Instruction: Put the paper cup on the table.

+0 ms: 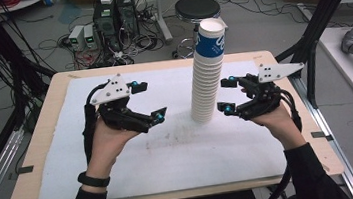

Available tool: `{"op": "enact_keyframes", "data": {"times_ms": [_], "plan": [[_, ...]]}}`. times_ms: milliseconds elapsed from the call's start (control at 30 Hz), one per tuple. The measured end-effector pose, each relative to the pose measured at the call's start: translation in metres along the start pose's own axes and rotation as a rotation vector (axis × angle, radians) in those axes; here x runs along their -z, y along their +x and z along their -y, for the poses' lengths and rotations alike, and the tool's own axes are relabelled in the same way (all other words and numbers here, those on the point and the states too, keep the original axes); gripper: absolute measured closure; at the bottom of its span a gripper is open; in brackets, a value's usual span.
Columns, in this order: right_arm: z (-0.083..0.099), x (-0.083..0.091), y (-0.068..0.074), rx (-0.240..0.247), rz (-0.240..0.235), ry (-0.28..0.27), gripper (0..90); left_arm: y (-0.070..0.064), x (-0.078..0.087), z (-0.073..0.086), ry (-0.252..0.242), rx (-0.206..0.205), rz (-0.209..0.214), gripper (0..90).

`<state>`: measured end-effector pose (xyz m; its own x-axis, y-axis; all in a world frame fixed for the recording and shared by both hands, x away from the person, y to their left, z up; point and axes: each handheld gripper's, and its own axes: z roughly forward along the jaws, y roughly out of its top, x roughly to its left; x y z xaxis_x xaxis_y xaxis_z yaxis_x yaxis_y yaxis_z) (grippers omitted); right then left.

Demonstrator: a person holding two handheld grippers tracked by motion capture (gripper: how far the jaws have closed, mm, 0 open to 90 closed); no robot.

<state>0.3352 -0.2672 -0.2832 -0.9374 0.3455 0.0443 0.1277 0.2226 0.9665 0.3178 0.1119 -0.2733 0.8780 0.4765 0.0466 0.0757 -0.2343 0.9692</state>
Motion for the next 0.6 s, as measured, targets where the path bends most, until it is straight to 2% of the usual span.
{"op": "enact_keyframes", "data": {"times_ms": [267,600], "plan": [[0.0011,0.0042,-0.0008,0.000,0.014,-0.005,18.7,0.0054,0.0037,0.0025,-0.013,0.009,-0.006,6.8],[0.0015,0.0049,-0.0024,0.001,0.013,-0.009,18.7,0.0070,0.0023,0.0042,0.000,0.011,-0.006,6.8]]}}
